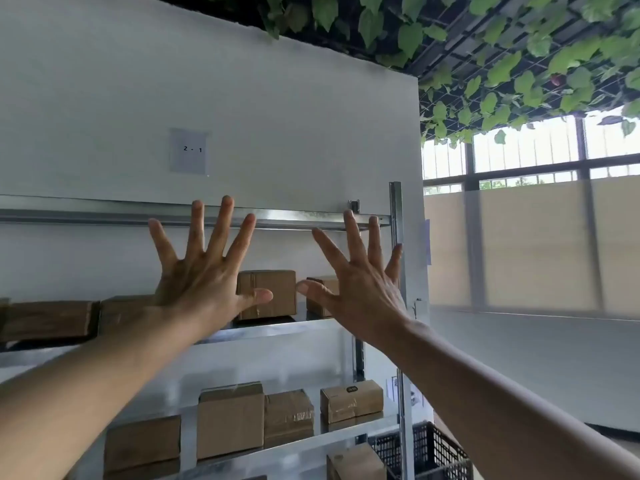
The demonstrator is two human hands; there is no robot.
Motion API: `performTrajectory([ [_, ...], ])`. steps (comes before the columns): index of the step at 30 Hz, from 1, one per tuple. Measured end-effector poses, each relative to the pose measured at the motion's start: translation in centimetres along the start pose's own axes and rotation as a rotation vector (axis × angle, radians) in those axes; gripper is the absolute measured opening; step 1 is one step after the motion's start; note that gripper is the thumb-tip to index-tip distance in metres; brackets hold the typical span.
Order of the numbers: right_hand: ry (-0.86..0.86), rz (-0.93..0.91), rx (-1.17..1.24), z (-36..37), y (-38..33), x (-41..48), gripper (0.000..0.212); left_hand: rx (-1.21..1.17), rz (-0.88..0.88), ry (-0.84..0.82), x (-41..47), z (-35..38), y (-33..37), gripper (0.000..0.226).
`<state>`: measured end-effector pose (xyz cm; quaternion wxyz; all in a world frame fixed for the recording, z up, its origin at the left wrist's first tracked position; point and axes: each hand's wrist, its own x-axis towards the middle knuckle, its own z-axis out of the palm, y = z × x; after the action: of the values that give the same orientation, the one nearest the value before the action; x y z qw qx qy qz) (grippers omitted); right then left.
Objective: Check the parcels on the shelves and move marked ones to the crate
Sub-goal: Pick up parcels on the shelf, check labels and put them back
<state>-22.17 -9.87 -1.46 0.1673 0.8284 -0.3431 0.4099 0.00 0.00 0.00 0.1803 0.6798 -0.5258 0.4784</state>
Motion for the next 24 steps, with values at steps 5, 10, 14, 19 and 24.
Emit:
performTrajectory([
  [5, -0.017, 0.038, -0.040, 1.2, 4.2, -0.8, 0.096, 0.011, -0.008, -0.006, 1.2, 2.6, 3.9, 0.114],
  [10, -0.036, 0.042, -0.046, 4.1, 7.9, -0.9, 0.100, 0.003, -0.011, -0.059, 2.2, 5.6, 7.6, 0.115],
  [14, -0.050, 0.062, -0.035, 6.3, 9.6, -0.4, 0.100, -0.017, -0.008, -0.061, 3.4, 8.6, 9.3, 0.114],
  [19, -0.078, 0.097, -0.003, 9.8, 11.6, 1.4, 0.098, -0.048, 0.017, -0.074, 5.1, 13.4, 10.7, 0.113],
  [24, -0.050, 0.084, -0.016, 15.4, 14.3, 4.1, 0.107, -0.055, 0.006, -0.093, 7.0, 19.2, 11.2, 0.114],
])
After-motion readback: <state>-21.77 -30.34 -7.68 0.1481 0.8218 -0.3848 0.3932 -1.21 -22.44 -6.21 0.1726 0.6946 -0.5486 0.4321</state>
